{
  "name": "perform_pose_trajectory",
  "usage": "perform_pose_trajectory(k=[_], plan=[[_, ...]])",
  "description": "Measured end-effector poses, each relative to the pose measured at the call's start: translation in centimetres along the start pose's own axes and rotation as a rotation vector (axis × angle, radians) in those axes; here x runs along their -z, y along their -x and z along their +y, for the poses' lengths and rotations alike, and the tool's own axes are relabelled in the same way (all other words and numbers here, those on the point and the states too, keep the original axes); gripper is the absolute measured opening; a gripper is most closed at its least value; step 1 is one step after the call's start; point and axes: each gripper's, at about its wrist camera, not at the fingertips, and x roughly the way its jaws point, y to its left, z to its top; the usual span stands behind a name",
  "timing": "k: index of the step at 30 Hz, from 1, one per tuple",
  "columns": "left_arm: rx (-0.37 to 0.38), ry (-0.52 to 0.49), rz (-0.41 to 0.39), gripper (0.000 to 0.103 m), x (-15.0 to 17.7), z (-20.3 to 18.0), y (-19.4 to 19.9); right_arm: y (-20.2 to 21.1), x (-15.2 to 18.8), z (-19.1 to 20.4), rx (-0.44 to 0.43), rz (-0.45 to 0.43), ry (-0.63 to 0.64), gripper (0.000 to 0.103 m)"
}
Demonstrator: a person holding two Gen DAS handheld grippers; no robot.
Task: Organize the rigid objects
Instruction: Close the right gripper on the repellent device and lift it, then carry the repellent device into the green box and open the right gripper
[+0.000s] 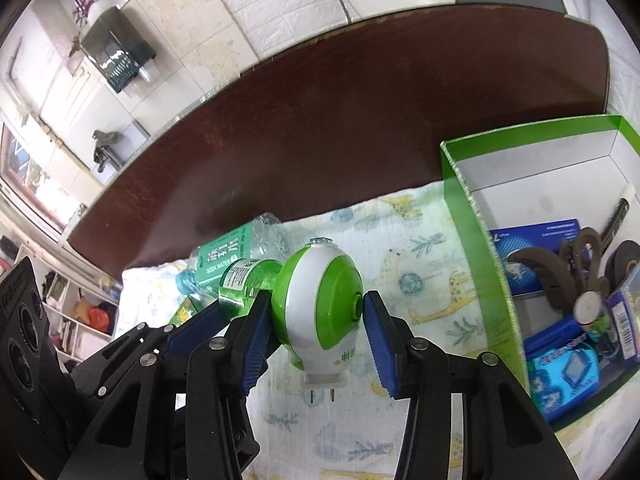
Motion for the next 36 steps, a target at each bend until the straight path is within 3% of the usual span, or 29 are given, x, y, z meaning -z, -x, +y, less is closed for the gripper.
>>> perform_pose_trajectory(k=[9,20,36], plan=[[0.002,-0.063,-0.053,0.032,-3.3,-3.9,1.6,4.6,-1.5,-2.4,-0.017,-0.093,-0.007,0.048],[0.036,-0.153,-0.081,0.032,-7.6,-9.9,0.4,9.0,-3.8,-8.0,0.005,-0.199,-0.058,0.048],[0.059,-0.195,-0.006,0.032,-9.8,-13.7,-5.7,7.4,-5.7,-15.9,0.01,-0.193,-0.17,0.048]])
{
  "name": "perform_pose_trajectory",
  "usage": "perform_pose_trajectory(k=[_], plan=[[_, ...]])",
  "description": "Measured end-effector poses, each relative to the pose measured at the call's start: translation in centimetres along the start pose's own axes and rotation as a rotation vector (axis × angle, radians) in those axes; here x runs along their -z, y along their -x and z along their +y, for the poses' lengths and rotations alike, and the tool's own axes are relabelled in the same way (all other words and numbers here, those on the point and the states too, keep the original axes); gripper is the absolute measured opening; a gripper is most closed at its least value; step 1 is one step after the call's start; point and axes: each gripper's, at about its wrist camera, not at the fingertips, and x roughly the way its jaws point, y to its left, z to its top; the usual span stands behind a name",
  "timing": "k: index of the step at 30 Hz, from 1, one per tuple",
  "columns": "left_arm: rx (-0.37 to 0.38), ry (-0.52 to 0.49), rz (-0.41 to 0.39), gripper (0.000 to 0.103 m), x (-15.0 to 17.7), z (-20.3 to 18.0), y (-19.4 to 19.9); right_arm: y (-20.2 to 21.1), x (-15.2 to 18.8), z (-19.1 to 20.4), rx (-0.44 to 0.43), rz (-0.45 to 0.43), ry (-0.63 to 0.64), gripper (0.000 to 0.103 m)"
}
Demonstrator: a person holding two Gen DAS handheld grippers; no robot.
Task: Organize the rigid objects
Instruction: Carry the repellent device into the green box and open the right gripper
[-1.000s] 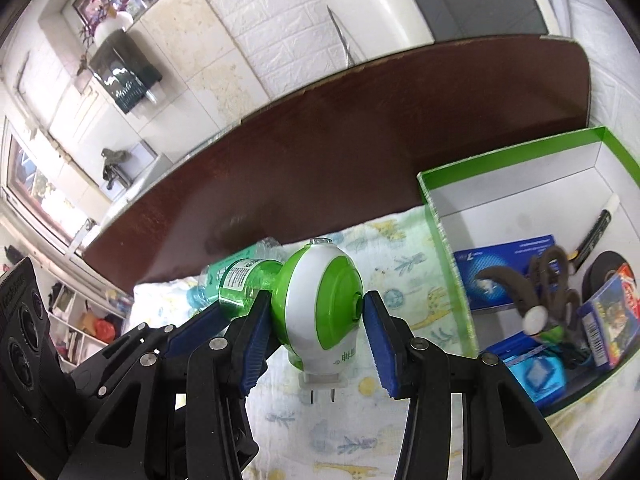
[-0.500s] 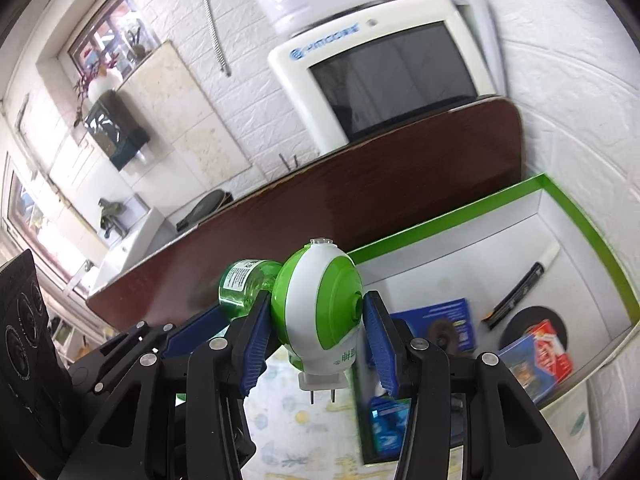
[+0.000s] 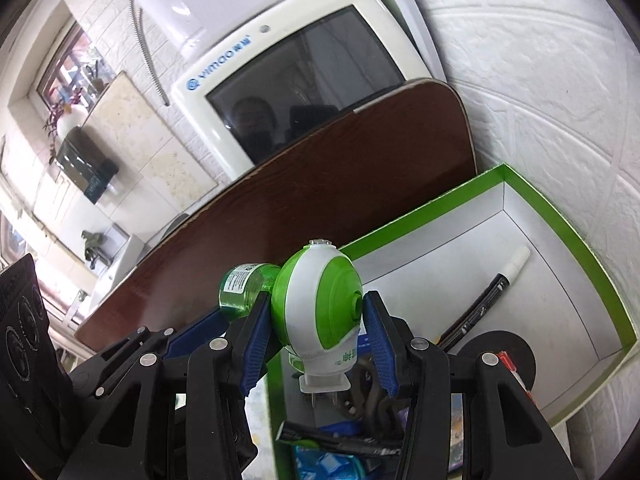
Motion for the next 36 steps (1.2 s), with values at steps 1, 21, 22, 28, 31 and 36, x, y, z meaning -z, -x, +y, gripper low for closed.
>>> perform_pose_trajectory(k=[1,21,22,28,31,36], plan=[[0.001,-0.002,0.005,0.032,-0.1,-0.1,-0.4,-0.3,-0.1,-0.3,0.001,0.003,-0.004,0.048],[0.012,-0.003,0.097,0.034,0.2,0.5,-5.3,-4.9,-0.2,-2.2,0.028,0.069,-0.052,0.048],[0.018,-0.001,0.103,0.034,0.2,0.7,-5.5,-5.1,-0.2,-2.2,0.031,0.071,-0.054,0.048],[0.017,0.007,0.123,0.037,0.0,1.3,-5.9,-6.1,-0.2,-2.3,0.021,0.082,-0.085,0.048],[0.011,0.032,0.127,0.045,-0.1,2.1,-5.7,-5.8,-0.3,-2.1,0.023,0.069,-0.08,0.048],[-0.003,0.046,0.107,0.053,0.1,3.2,-4.1,-5.0,-0.3,-1.4,0.025,0.055,-0.072,0.048]])
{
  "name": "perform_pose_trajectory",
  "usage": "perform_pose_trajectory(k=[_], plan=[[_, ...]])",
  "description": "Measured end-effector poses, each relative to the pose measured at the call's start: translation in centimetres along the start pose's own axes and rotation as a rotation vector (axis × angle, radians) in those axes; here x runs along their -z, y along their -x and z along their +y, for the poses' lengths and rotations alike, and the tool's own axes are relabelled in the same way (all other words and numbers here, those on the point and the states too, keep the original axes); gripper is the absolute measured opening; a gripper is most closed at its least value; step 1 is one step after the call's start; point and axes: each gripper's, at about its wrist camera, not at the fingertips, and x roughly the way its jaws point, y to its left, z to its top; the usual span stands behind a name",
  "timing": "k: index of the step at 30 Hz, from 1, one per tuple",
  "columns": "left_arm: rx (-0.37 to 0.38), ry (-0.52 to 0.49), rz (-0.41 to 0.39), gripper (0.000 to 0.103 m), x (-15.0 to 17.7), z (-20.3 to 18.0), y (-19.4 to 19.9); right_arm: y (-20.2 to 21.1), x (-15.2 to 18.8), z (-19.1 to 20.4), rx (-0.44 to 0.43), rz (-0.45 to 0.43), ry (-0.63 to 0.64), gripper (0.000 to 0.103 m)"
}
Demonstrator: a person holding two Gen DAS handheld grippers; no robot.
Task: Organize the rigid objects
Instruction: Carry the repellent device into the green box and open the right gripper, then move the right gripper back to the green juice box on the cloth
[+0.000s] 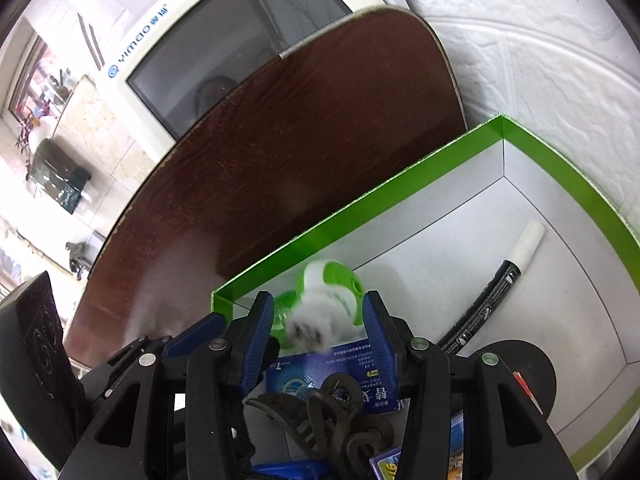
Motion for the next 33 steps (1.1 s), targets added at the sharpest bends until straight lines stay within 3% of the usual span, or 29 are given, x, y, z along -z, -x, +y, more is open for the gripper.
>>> perform_pose_trajectory(k=[10,19,26,33], plan=[[-0.039,0.06,-0.039,0.058,2.9,2.7,3.9,2.4,1.5,2.4,-0.017,-0.01,0.043,0.048],[-0.102,0.19,-0.071,0.059,7.4,8.2,8.5,3.1,3.8,8.8,-0.062,0.013,0.152,0.048],[-0.206,0.324,-0.076,0.059,12.7,14.9,11.8,1.6,7.5,14.3,-0.1,0.085,0.248,0.048],[-0.278,0.485,-0.026,0.058,19.2,21.1,12.8,-2.1,12.7,19.5,-0.127,0.223,0.344,0.048]])
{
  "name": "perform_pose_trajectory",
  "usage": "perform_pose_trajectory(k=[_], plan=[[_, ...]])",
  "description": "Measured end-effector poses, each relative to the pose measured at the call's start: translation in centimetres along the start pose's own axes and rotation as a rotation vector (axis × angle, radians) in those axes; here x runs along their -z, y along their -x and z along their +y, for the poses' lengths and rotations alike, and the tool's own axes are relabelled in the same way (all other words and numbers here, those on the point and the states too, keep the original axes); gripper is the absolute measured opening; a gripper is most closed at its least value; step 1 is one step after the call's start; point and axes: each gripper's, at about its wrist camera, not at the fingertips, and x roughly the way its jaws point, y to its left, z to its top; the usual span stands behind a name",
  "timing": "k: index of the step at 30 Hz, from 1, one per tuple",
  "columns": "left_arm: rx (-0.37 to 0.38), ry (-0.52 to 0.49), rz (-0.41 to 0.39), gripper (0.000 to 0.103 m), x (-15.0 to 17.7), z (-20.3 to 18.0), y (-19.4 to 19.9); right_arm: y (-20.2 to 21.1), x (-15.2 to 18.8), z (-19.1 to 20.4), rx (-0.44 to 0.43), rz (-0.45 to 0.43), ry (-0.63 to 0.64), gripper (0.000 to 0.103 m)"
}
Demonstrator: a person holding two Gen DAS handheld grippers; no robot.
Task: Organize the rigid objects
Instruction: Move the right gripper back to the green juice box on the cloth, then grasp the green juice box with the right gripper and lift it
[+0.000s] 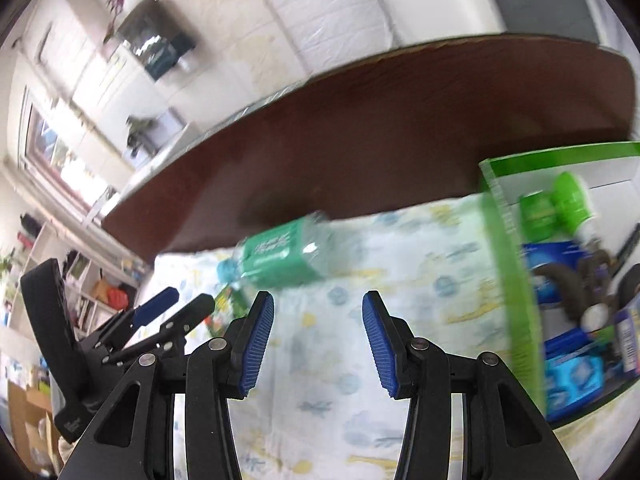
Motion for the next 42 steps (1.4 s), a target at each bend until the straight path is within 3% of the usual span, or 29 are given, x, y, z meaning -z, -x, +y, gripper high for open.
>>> perform_pose_trajectory(k=[4,12,18,24,34,35,42], plan=[[-0.002,0.066,0.03,0.057,1.6,3.3,-0.8,-3.3,1.0,2.8,-0.014,0.072,0.047,0.048],[0.094,0.146,0.064,0.054,3.3,5.5,-1.8,-8.3,1.9,5.9,-0.014,0.138,0.066,0.048],[0.147,0.113,0.073,0.052,3.2,4.1,-2.6,-10.2,1.4,7.0,-0.023,0.143,0.073,0.048],[0.17,0.096,0.1,0.043,3.0,2.9,-4.2,-11.9,0.7,7.7,-0.025,0.164,0.08,0.048],[0.223,0.173,0.115,0.036,2.3,4.6,-5.3,-14.8,0.3,8.2,-0.018,0.211,0.106,0.048],[0.223,0.174,0.112,0.036,2.3,4.6,-5.2,-15.2,0.5,8.2,-0.02,0.227,0.104,0.044],[0.25,0.061,0.11,0.035,3.4,2.9,-4.2,-13.9,1.6,7.1,-0.023,0.229,0.056,0.039]])
